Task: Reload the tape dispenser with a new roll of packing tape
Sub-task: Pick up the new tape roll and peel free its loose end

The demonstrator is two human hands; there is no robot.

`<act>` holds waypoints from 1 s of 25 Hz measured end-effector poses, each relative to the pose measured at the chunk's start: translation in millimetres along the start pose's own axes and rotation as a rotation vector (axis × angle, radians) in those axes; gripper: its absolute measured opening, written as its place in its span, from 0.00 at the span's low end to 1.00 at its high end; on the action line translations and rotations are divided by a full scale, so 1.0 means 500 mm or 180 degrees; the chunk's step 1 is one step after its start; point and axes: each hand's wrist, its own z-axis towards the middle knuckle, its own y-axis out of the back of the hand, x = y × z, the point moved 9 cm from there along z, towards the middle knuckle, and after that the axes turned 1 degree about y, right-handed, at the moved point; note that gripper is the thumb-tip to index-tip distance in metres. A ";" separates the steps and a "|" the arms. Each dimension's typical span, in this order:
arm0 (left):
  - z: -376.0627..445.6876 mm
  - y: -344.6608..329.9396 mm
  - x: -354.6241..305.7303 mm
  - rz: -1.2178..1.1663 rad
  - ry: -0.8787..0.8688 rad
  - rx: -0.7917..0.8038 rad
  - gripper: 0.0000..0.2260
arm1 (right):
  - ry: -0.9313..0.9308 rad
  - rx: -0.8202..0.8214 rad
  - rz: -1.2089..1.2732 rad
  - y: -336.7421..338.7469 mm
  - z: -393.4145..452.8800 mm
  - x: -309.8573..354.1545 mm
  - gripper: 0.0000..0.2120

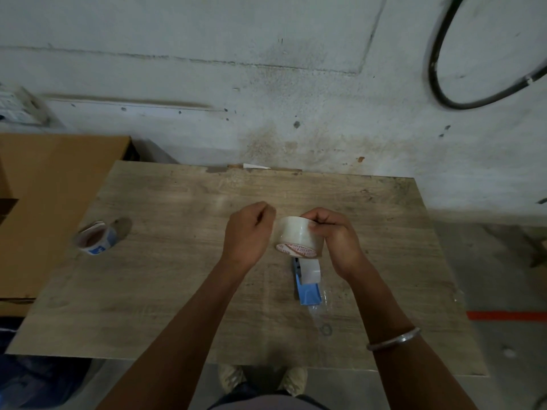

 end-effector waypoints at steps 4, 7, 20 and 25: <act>-0.016 -0.065 -0.014 0.0244 -0.0181 0.1141 0.16 | 0.0169 0.0139 -0.0363 -0.014 -0.001 0.013 0.12; -0.026 -0.087 -0.009 0.0590 -0.0092 0.1648 0.16 | 0.0276 0.0318 -0.0417 -0.018 -0.007 0.028 0.12; -0.059 -0.103 -0.031 0.0816 -0.0458 0.1935 0.08 | 0.0232 0.0549 -0.0472 -0.022 -0.002 0.030 0.07; -0.061 -0.096 -0.032 0.0802 -0.0484 0.1851 0.12 | 0.0230 0.0476 -0.0535 -0.022 -0.005 0.033 0.11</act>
